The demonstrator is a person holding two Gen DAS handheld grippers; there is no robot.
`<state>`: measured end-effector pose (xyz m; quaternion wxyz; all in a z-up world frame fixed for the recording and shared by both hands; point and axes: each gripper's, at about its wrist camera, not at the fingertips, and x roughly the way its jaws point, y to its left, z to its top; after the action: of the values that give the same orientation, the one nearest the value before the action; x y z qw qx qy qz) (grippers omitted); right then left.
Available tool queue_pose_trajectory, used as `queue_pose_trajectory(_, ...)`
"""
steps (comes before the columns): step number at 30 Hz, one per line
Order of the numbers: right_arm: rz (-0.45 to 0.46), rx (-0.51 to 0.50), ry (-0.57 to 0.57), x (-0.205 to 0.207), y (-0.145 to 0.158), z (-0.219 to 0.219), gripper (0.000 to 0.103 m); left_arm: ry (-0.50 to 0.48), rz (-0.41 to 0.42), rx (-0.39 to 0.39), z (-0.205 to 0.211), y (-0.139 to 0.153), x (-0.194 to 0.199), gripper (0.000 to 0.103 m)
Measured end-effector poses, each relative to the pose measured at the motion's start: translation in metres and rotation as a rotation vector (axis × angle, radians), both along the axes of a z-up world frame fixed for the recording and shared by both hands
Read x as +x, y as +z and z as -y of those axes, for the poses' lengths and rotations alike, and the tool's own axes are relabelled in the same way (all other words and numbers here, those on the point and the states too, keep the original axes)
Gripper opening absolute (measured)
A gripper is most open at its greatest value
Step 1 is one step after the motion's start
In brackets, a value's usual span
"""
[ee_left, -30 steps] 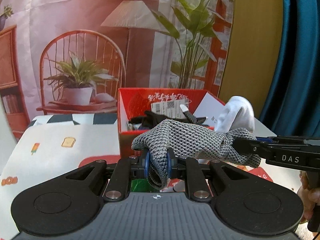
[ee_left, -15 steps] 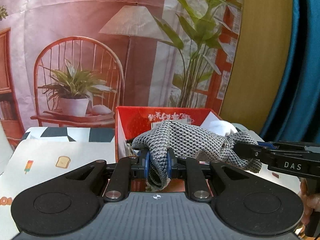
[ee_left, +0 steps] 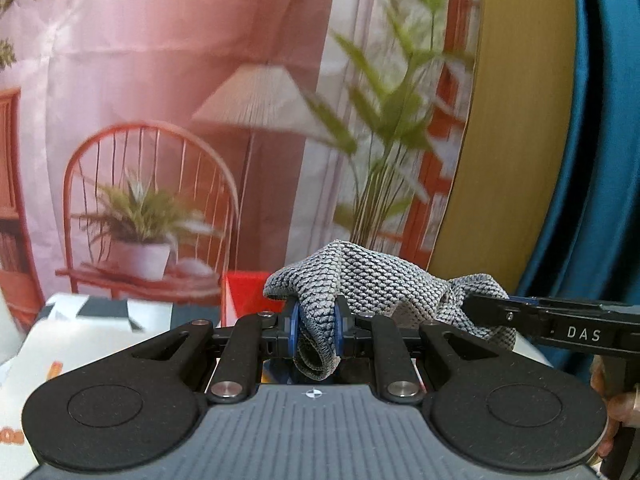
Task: Organize soft objects
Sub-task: 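Lower the grey cloth into the box and open both grippers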
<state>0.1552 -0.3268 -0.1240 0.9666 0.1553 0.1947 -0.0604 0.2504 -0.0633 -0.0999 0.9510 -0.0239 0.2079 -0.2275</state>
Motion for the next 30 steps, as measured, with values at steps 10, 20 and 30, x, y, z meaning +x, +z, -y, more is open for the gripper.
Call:
queue_pose_trajectory(10,0.043,-0.087,0.029,0.007,0.043,0.008,0.024,0.001,0.055,-0.019,0.011,0.026,0.007,0.018)
queue_pose_trajectory(20,-0.094,-0.075,0.022,0.076,0.009,0.045,0.024,0.004,-0.038,0.075,0.038,-0.003,0.076,0.018)
queue_pose_trajectory(30,-0.371,0.091,-0.002,0.123,-0.094,0.077,0.024,-0.076,-0.297,0.222,0.06,-0.087,0.121,0.018)
